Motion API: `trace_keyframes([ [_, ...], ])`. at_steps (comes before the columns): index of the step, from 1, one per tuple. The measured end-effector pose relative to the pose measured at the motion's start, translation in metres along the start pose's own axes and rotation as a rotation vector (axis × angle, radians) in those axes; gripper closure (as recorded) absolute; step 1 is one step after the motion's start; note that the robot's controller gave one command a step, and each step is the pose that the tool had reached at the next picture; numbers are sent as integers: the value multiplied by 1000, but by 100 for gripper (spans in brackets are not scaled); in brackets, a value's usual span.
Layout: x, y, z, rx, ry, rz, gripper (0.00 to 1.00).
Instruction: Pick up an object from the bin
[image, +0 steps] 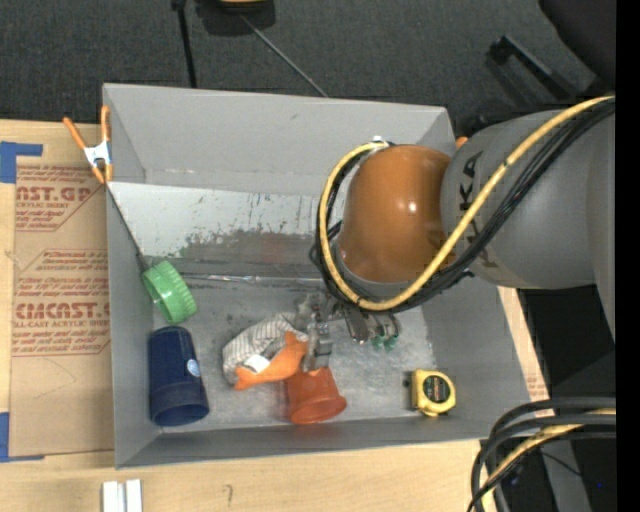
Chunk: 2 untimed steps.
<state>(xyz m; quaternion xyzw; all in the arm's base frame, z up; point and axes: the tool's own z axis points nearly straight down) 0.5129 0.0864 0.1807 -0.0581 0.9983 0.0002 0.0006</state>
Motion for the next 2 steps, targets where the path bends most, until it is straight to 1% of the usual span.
trace_keyframes([
  [1, 7, -2, -96, 0, -1, -25, 100],
  [2, 7, -2, -96, 0, -1, -25, 100],
])
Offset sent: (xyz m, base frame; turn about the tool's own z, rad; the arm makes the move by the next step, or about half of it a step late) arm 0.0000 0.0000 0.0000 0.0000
